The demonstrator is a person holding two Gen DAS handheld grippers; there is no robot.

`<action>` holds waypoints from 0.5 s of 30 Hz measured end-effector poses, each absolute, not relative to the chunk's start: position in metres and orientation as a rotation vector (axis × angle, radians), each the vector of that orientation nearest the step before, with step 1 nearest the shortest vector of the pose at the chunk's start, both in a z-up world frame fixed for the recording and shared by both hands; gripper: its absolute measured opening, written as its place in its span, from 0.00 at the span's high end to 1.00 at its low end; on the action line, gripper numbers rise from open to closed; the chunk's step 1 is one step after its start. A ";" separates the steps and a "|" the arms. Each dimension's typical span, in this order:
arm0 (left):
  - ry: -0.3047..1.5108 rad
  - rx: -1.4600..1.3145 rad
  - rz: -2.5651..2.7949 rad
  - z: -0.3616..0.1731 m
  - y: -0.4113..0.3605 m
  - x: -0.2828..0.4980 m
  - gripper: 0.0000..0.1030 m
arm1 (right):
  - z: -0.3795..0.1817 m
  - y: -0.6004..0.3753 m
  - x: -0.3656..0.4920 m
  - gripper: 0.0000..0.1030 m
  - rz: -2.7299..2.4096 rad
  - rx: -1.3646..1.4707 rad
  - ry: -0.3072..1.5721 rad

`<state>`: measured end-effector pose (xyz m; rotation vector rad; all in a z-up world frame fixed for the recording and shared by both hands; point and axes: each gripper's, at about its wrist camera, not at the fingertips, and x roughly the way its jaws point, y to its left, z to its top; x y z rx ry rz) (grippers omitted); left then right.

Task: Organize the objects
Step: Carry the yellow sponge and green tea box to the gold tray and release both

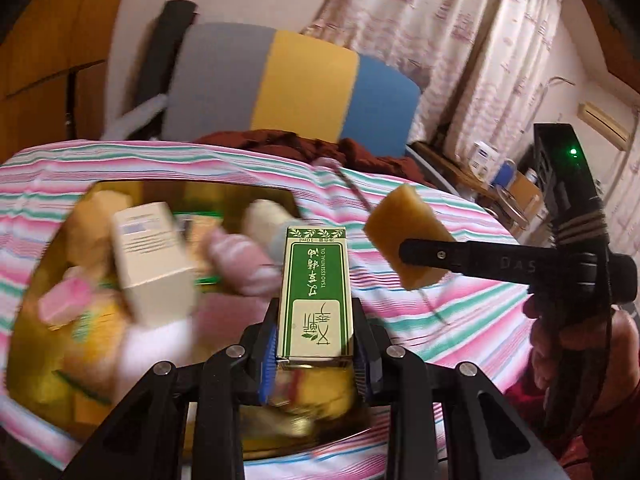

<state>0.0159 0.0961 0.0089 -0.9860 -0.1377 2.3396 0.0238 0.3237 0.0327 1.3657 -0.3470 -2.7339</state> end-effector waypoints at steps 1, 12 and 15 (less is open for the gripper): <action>-0.147 -0.987 2.354 0.007 0.088 0.016 0.71 | 0.033 0.316 0.022 0.54 -2.723 1.360 -0.337; -0.324 -1.085 2.495 -0.017 0.007 0.005 0.71 | 0.023 0.233 -0.014 0.54 -2.615 1.371 -0.257; -0.358 -1.130 2.502 -0.025 -0.003 -0.001 0.71 | 0.018 0.220 -0.030 0.54 -2.610 1.380 -0.240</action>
